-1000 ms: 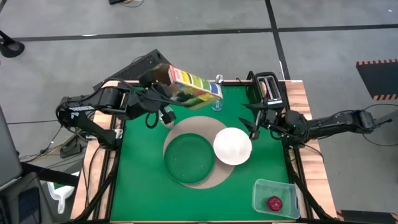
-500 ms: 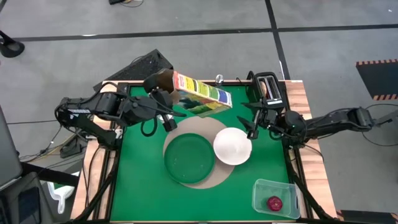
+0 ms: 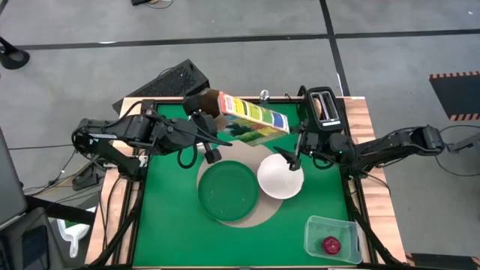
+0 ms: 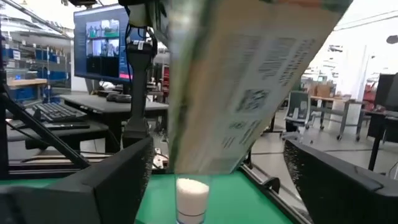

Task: Arrange a breakfast setting
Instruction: Pour the cereal into the white bowl

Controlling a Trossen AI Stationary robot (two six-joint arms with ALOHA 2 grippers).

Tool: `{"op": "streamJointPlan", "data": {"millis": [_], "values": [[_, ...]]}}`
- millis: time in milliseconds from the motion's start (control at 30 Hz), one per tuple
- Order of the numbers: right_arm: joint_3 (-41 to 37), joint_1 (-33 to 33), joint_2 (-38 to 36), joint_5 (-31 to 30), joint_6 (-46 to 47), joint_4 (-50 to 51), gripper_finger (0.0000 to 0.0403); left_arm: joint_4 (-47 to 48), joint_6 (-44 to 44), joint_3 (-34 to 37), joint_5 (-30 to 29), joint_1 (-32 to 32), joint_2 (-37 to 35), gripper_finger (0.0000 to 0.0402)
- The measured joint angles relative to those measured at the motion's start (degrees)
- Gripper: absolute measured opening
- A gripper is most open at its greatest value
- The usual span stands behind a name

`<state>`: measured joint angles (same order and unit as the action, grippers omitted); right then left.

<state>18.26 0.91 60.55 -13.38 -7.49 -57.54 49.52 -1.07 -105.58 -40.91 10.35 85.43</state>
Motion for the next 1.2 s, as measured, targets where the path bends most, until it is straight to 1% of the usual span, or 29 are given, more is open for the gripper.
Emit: {"op": "streamJointPlan", "data": {"millis": [67,167,267,433,500,633,767,900,1033,1133,1200], "values": [[0.8,0.0,1.2,0.0,-0.1,0.1,0.0393,-0.1,0.0,0.0,0.4,0.1,0.0,0.0000],[2.0,0.0,2.8,0.0,-1.7,-0.2,0.0378,-0.2,0.0,0.0,1.0,0.3,0.0,0.0000],[2.8,0.0,3.4,0.0,-2.0,-0.3,0.0369,-0.4,0.0,0.0,0.2,0.7,0.0,0.0000],[3.2,-0.1,3.6,0.1,-1.4,0.1,0.0367,-0.5,-0.5,0.0,-0.3,1.1,0.0,0.0000],[3.2,-0.2,3.7,1.5,-0.9,0.1,0.0367,-0.6,-0.4,0.0,-0.3,1.1,0.0,0.0000],[3.2,-0.8,3.7,1.8,-0.2,-1.0,0.0367,-0.9,-0.2,0.0,-0.4,1.2,0.0,0.0000],[3.2,-0.9,3.7,5.5,-0.5,-1.2,0.0366,-0.9,-0.2,0.0,-0.4,1.2,0.0,0.0000],[3.2,-0.9,3.6,7.4,-0.5,-1.6,0.0366,-0.6,-0.7,0.0,-1.1,1.2,0.0,0.0000],[3.2,-0.8,3.6,12.0,-0.8,-1.6,0.0366,-0.7,-0.7,0.0,-2.3,1.2,0.0,0.0000],[3.2,-0.8,3.6,12.1,-0.9,-2.5,0.0366,-1.0,-1.1,0.0,-2.5,1.2,0.0,0.0000],[3.2,-0.3,3.6,12.0,0.1,-4.0,0.0366,-2.6,-1.6,0.0,-1.1,1.1,0.0,0.0000]]}}
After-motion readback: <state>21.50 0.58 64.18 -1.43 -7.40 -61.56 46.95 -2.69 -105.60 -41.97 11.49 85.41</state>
